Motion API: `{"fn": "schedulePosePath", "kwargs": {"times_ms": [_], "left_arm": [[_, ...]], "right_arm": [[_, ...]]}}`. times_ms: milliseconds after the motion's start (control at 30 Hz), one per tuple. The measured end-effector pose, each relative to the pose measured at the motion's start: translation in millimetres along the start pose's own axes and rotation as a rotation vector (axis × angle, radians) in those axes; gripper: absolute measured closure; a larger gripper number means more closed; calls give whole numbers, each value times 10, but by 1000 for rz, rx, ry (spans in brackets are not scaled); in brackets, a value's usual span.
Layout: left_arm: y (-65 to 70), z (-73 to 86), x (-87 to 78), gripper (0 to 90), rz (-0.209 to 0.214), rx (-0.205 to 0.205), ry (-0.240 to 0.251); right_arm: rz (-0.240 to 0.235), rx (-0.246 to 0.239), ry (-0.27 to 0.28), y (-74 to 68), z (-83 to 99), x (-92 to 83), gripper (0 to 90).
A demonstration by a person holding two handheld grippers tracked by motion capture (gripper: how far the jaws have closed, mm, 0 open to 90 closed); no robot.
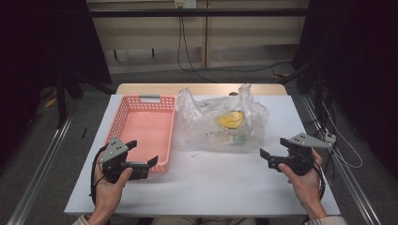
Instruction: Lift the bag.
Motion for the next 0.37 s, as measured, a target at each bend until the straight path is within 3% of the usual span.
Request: {"fn": "schedulePosePath", "kwargs": {"times_ms": [200, 367], "left_arm": [[31, 135, -41, 57, -16, 44, -11], [13, 185, -27, 58, -40, -14, 7]], "right_arm": [[19, -12, -8, -32, 174, -58, 118], [11, 0, -7, -21, 204, -41, 117]]}}
Point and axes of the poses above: each handheld gripper's, and its own axes: x roughly forward along the jaws, z roughly out of its underside, y roughly to its right, the point moved 2 cm from there along x, roughly forward along the jaws, and after that the axes turned 1 degree about x, right-handed, at the moved point
